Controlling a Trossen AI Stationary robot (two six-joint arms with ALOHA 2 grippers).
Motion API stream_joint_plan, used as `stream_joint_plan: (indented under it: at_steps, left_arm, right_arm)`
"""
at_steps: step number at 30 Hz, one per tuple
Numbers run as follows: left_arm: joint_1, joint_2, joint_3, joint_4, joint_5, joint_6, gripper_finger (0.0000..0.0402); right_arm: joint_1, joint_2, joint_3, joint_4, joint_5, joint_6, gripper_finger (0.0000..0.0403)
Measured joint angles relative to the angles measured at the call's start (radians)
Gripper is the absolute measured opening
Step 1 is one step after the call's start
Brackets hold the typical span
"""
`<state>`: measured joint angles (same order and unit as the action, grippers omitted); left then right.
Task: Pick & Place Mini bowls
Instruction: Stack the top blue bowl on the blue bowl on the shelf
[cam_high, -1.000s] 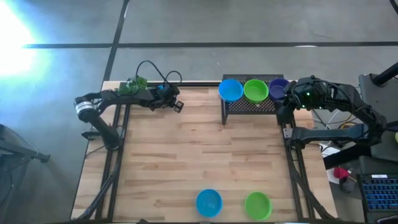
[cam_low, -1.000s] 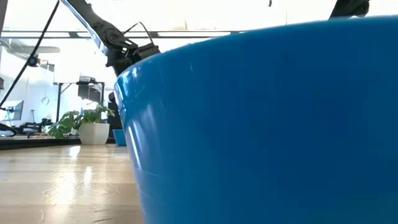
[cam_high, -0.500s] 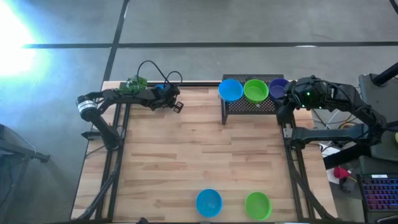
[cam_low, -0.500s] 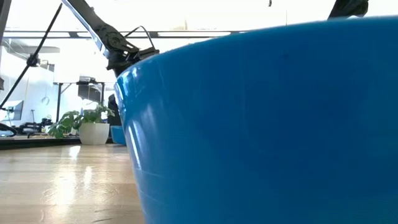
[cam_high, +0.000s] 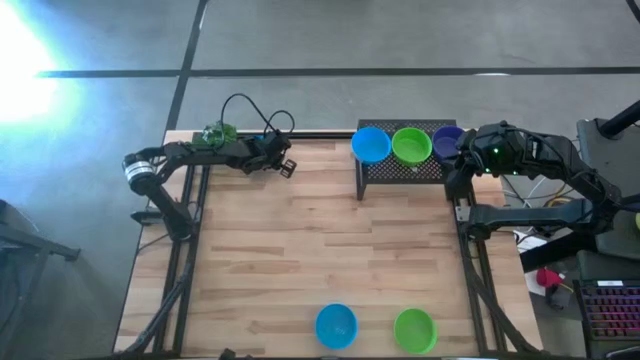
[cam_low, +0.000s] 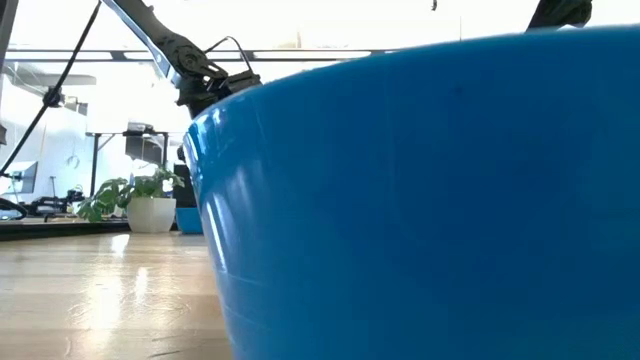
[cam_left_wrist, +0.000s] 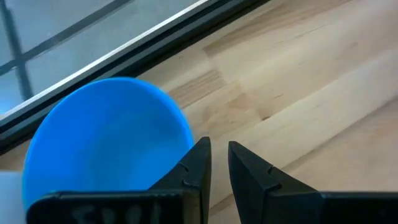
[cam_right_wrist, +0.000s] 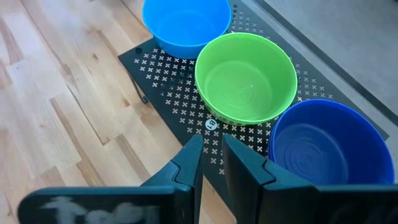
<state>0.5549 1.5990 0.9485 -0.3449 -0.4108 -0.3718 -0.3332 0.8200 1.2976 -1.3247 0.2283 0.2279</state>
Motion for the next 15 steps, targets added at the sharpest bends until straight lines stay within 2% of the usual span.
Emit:
stream_joint_plan:
  at_steps: [5, 15]
  left_arm:
    - [0.008, 0.000, -0.003, -0.032, -0.034, -0.021, 0.0059]
    - [0.007, 0.000, -0.007, -0.031, -0.033, -0.021, 0.0059]
  right_arm:
    - [0.000, 0.000, 0.000, 0.000, 0.000, -0.001, 0.0057]
    - [0.000, 0.000, 0.000, 0.000, 0.000, -0.003, 0.0057]
